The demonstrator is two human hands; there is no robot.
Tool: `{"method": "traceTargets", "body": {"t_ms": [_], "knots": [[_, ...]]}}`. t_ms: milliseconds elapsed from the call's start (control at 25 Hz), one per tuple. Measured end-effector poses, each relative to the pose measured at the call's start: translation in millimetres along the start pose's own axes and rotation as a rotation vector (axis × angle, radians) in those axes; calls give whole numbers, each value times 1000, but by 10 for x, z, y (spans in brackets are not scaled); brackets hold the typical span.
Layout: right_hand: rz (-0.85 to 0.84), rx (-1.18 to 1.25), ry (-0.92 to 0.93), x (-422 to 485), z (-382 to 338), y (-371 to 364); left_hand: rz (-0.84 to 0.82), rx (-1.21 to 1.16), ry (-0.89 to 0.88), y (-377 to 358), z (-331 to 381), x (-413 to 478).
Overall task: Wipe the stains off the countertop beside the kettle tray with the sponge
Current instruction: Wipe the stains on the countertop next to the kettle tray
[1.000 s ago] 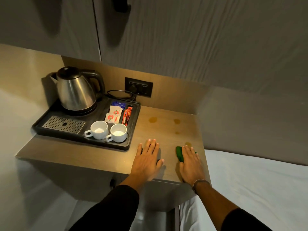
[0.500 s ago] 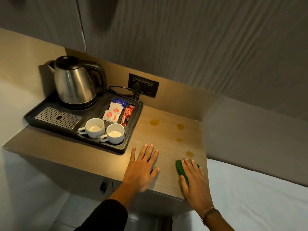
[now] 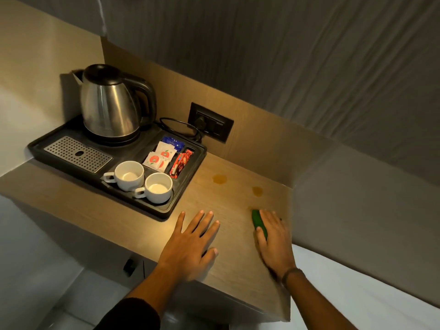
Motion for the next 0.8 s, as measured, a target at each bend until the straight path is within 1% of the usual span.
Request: {"method": "traceTargets", "body": {"t_ms": [40,80,120,200,240,280,320,360,440,480,520,560,640,680,760,800], "knots": [[17,-6,-66,277,-40,32,2,-3,3,-1,-4,-2],[13,-4,-88,477,-145,34,3,-6,5,0,-5,-1],[2,-3,-53,568,-274,-13,4,-8,9,0,-2,1],[-35,14,121,450,-390,-168,1,-14,14,4,7,4],[-51,10,197,291,-335,-200,-1,-21,13,4,3,7],[-53,1,221,186,-206,-177,-4,-30,13,0,-2,7],[-34,1,207,235,-63,-130,-3,-40,12,-2,-9,8],[-21,0,144,405,53,-92,2,-45,10,2,-16,6],[24,-19,-57,908,113,44,4,-49,9,9,-20,13],[26,-16,-123,1102,60,65,3,-49,10,9,-16,20],[17,-13,-117,1183,-45,40,0,-48,10,13,-9,30],[7,6,-57,1163,-139,-18,-7,-49,12,14,-6,29],[-10,50,107,845,-151,-156,-15,-57,20,21,-19,17],[-4,45,133,651,-54,-155,-17,-65,23,28,-18,15],[29,17,78,710,176,-115,-17,-62,17,34,2,19],[28,3,-9,917,189,-93,-17,-53,14,35,18,12]]}}
Point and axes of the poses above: each hand's wrist, its own x-axis towards the middle knuckle, its own y-axis out of the back of the hand, z = x × y, the point moved 3 cm from there along x, towards the middle knuckle, and after that the axes turned 5 degrees about -x, right-handed, at the moved point
